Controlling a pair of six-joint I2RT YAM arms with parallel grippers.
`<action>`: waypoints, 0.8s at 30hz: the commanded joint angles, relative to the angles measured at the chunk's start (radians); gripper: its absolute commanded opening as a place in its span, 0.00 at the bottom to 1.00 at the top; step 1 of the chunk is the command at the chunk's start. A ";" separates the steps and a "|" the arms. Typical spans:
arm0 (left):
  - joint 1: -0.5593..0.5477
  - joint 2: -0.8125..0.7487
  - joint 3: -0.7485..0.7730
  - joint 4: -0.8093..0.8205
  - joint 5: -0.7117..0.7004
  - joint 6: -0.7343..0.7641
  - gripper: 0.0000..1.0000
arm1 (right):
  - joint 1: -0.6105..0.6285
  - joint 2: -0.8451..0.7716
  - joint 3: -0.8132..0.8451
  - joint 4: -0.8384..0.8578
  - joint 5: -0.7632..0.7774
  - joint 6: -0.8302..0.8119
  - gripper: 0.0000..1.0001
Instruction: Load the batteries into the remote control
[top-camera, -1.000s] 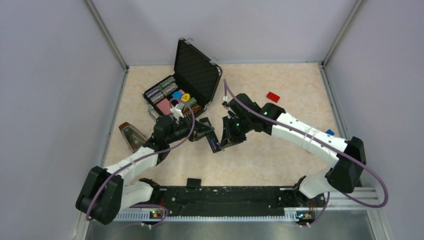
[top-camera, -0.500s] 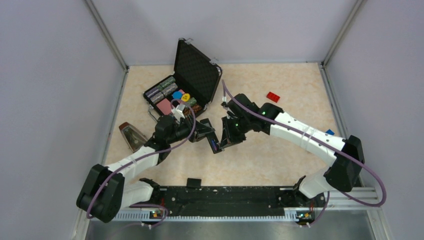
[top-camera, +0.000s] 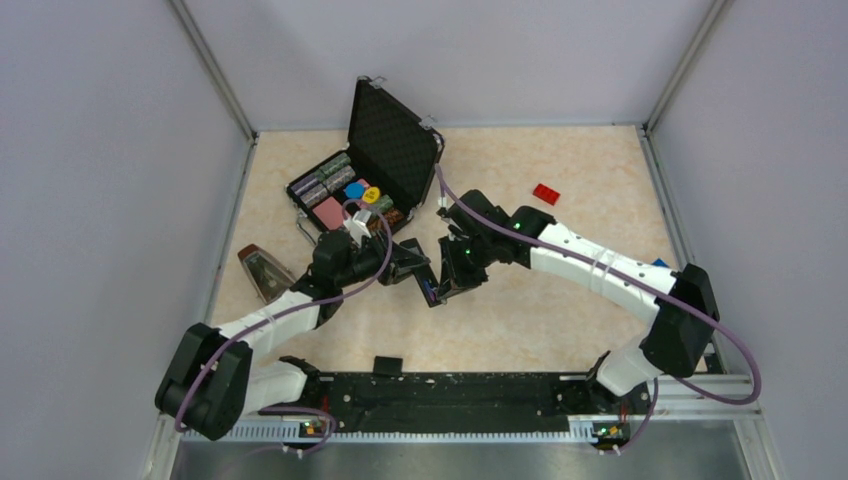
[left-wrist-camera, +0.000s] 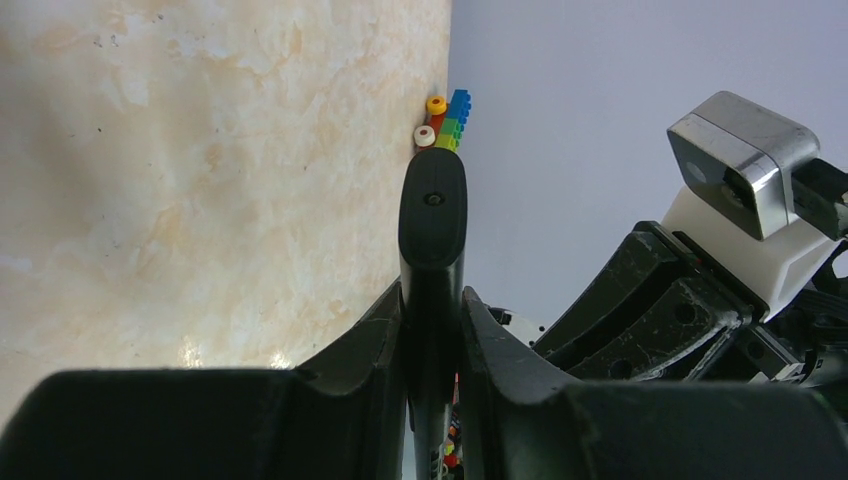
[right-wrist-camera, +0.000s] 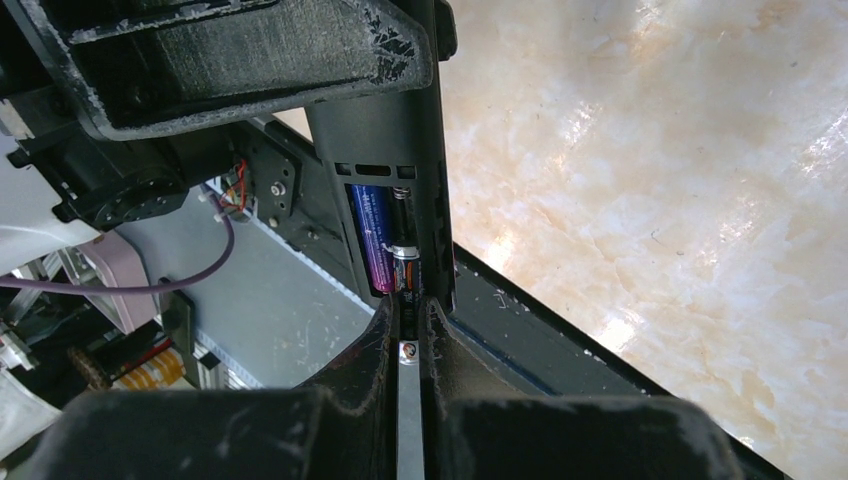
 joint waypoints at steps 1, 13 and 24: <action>-0.005 0.001 0.037 0.061 0.009 -0.005 0.00 | 0.008 0.009 0.051 0.021 0.024 -0.011 0.04; -0.005 0.009 0.038 0.040 0.049 -0.065 0.00 | 0.007 0.039 0.069 0.018 0.092 0.003 0.06; -0.005 0.009 0.049 0.010 0.055 -0.074 0.00 | 0.007 0.033 0.088 -0.006 0.107 0.000 0.22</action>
